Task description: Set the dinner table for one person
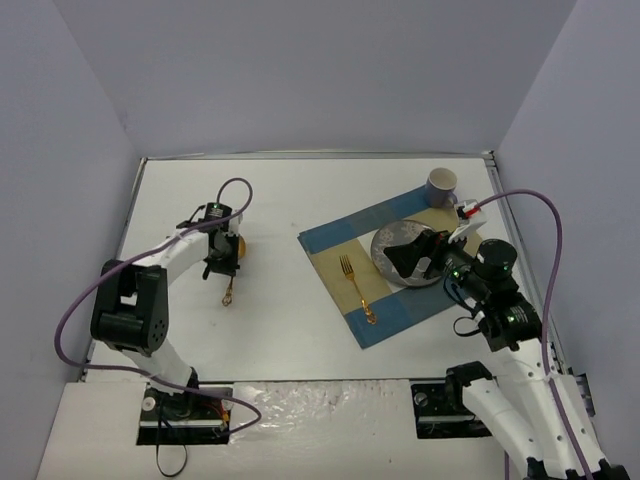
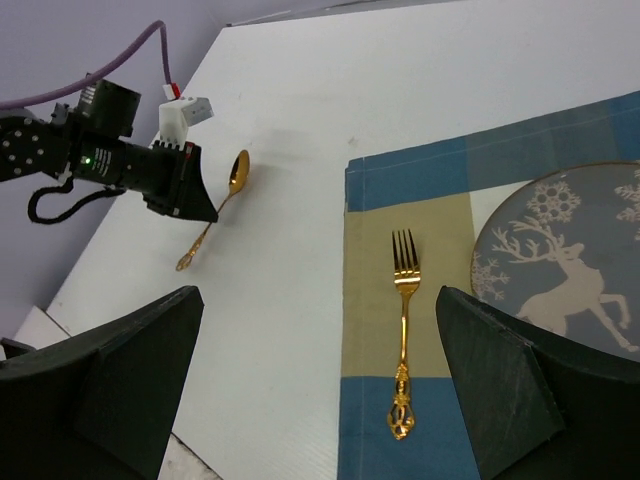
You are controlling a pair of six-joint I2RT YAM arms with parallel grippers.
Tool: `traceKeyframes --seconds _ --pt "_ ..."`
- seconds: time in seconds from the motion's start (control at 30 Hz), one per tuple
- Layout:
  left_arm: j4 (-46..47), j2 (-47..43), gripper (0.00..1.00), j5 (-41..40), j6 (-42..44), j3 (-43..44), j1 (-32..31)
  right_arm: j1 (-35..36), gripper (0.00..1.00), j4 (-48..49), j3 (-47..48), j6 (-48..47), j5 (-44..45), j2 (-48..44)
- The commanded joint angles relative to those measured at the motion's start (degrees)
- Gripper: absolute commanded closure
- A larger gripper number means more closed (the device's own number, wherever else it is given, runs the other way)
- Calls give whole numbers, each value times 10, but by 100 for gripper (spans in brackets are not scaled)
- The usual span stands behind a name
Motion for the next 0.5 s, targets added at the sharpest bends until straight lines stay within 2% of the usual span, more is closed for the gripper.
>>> traceKeyframes --seconds 0.0,0.17,0.33,0.47 --pt "-15 -97 100 13 -90 38 -68 11 1 136 -16 74 -23 76" --pt "-2 -146 100 4 -168 54 -136 59 5 188 -6 96 17 168" --pt "12 -159 100 -7 -224 83 -205 126 13 242 26 111 67 247" --pt "22 -158 100 -14 -266 101 -245 161 27 284 48 113 94 309"
